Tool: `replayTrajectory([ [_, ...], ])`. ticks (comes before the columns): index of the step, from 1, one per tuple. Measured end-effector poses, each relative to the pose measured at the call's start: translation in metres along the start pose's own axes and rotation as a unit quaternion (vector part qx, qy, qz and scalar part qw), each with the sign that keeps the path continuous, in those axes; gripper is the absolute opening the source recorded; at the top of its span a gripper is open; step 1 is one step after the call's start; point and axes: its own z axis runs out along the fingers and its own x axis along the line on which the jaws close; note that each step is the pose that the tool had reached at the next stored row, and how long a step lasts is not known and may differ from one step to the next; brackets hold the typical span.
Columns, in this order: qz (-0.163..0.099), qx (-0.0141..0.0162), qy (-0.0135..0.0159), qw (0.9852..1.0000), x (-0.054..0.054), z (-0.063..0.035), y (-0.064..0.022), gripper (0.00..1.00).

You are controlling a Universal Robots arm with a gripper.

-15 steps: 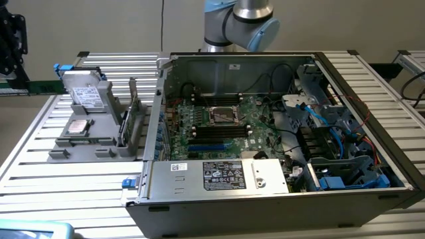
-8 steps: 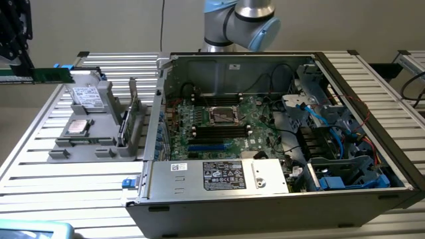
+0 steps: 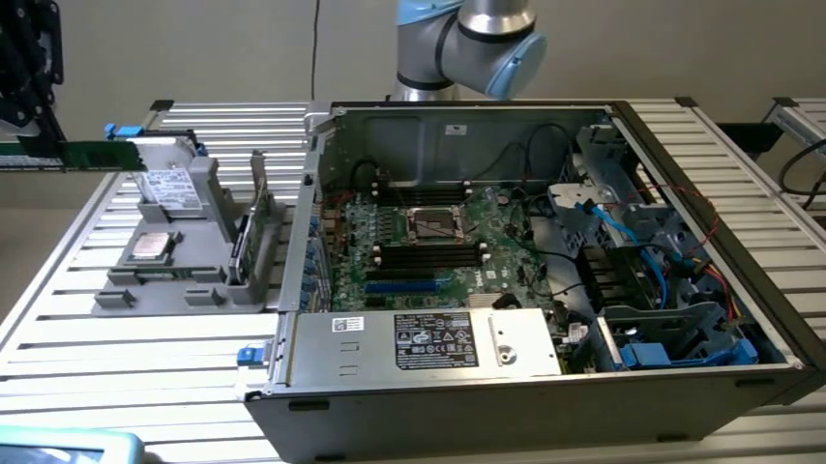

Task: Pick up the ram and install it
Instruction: 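Pick up the ram and move it above insertion slot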

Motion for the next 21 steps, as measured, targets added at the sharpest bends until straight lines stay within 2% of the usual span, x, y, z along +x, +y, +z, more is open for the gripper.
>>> replayTrajectory([
  [6, -0.001, 0.0001, -0.0083, 1.0, 0.005, -0.0036, -0.0235, 0.14],
  [10, -0.002, 0.0004, -0.0154, 0.9999, 0.008, -0.0062, -0.0414, 0.14],
  [21, -0.006, 0.0015, -0.0424, 0.9991, 0.012, -0.0137, -0.0909, 0.14],
])
